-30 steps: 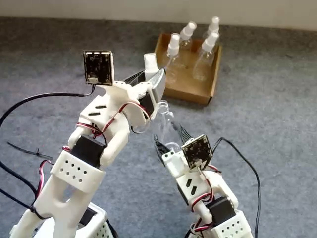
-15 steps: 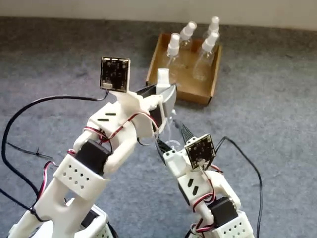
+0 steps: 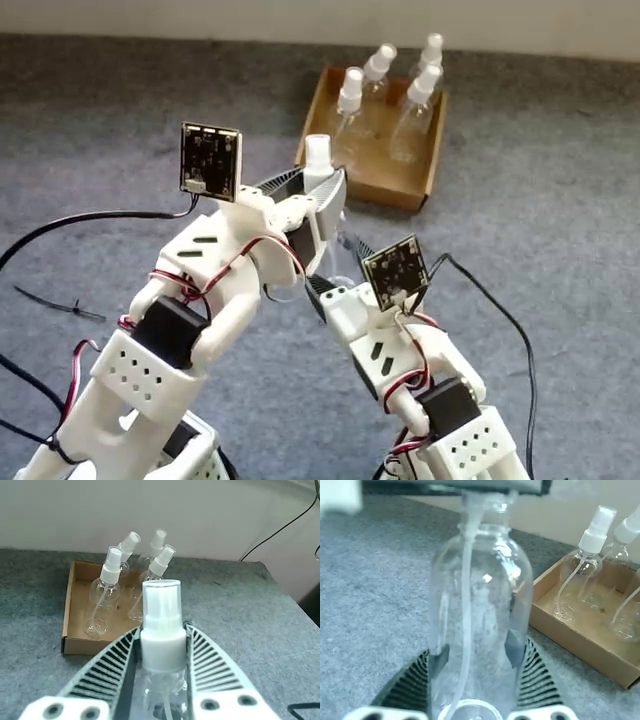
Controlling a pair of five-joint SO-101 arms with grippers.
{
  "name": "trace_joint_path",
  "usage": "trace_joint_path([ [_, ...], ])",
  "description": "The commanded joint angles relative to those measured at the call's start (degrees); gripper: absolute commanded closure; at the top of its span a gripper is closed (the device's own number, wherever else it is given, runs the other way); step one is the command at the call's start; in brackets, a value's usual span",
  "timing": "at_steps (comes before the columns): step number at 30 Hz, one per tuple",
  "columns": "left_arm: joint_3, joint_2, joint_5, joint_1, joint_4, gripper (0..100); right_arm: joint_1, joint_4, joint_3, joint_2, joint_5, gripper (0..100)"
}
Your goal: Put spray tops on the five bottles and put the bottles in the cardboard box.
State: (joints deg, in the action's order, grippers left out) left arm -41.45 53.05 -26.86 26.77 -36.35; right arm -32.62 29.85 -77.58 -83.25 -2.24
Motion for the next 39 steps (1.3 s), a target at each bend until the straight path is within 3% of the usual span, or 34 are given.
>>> trace_joint_path([
  [1,-0.9,1.7,0.4,1.0,-0.8,99,0.7,-2.7,2.9,-2.2,1.0,99.3],
  [16,-4.7,5.1,0.7,1.2,-0.9,99,1.9,-2.9,-1.9,-9.4,1.1,99.3],
  [21,-8.6,12.2,6.6,1.6,-1.2,99,5.8,-2.9,-1.6,-9.8,6.1,99.3],
  [30,-14.2,14.6,10.3,1.6,-1.1,99,5.8,-2.7,-1.4,-10.0,6.6,99.3],
  [36,-13.8,15.2,13.5,1.6,-1.0,85,5.8,-2.7,-1.6,-10.0,6.6,99.3],
  [39,-10.9,15.1,14.5,1.2,-1.2,84,5.8,-2.7,-1.8,-10.0,6.6,99.3],
])
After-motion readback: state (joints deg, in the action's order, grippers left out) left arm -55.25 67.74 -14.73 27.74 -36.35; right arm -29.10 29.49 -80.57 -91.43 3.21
